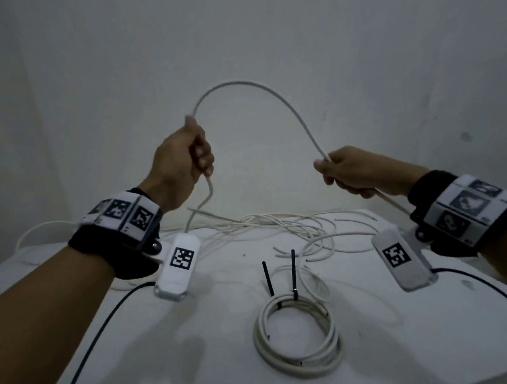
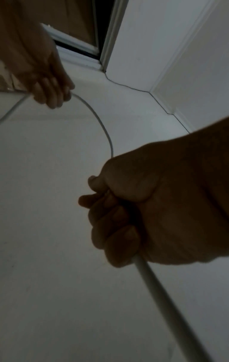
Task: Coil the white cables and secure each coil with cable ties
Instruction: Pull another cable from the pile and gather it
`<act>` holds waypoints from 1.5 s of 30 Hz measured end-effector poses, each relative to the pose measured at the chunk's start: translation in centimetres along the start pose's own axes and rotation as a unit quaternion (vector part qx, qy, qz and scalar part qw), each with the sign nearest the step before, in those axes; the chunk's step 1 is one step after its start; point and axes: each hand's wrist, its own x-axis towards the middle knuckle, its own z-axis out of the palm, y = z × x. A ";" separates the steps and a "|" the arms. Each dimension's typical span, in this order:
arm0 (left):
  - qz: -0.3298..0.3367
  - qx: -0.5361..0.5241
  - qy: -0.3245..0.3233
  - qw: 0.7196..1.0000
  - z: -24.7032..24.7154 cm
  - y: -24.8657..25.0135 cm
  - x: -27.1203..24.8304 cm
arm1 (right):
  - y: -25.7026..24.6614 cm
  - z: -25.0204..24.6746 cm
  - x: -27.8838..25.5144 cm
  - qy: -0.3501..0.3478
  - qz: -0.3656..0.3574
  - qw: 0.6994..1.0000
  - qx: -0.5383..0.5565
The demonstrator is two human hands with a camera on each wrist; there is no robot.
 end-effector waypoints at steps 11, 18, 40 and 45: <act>-0.039 0.468 -0.167 0.867 -3.0 -5.4 -3.5 | -1.2 -6.4 0.1 0.309 -0.020 0.807 0.502; -0.093 0.356 0.048 0.929 -5.7 -5.7 -2.7 | 0.8 -10.7 -1.8 0.375 -0.060 0.807 0.453; -0.084 -0.213 -0.024 0.973 -1.5 0.0 -2.0 | 5.4 3.8 0.2 -0.060 0.139 0.987 -0.045; -0.114 -0.100 -0.023 0.988 -1.8 -1.2 -3.5 | 4.7 4.8 -0.4 -0.232 0.140 0.944 -0.190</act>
